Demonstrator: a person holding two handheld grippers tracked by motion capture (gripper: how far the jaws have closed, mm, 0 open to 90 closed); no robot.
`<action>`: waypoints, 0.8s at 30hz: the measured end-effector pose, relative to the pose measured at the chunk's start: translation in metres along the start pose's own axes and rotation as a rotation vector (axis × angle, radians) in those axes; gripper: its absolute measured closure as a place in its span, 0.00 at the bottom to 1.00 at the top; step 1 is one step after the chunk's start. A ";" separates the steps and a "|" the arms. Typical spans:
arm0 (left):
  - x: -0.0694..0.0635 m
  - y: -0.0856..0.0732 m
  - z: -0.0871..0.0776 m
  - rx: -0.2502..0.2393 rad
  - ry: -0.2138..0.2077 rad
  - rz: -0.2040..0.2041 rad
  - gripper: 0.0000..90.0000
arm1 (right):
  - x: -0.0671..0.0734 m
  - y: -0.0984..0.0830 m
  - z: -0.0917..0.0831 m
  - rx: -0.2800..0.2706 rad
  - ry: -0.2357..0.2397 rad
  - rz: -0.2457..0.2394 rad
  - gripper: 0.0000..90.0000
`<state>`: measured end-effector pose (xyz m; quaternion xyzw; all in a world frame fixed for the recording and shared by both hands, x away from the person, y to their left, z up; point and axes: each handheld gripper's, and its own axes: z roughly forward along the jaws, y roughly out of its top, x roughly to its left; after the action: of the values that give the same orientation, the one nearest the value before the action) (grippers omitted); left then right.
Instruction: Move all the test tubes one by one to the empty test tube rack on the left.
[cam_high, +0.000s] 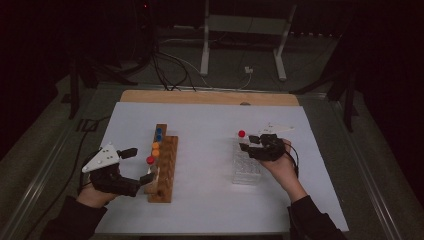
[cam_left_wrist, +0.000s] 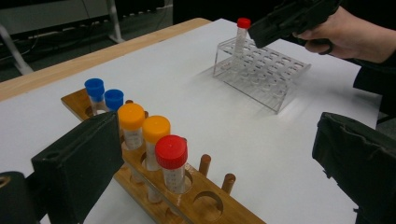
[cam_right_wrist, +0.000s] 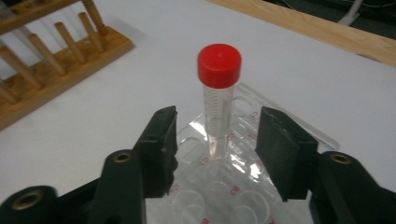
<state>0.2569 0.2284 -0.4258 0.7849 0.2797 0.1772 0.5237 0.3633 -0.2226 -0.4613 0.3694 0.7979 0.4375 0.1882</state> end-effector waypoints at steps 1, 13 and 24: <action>0.000 0.000 0.000 0.000 0.002 0.000 0.03 | -0.001 0.000 0.001 0.005 0.000 0.001 0.57; 0.000 0.000 0.000 0.005 0.003 0.003 0.03 | -0.002 0.005 0.014 0.040 0.009 -0.015 0.71; 0.000 0.000 0.000 0.008 0.001 0.003 0.03 | 0.000 0.008 0.021 0.065 -0.013 -0.023 0.83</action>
<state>0.2573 0.2285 -0.4263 0.7873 0.2792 0.1772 0.5204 0.3801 -0.2080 -0.4664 0.3690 0.8148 0.4067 0.1862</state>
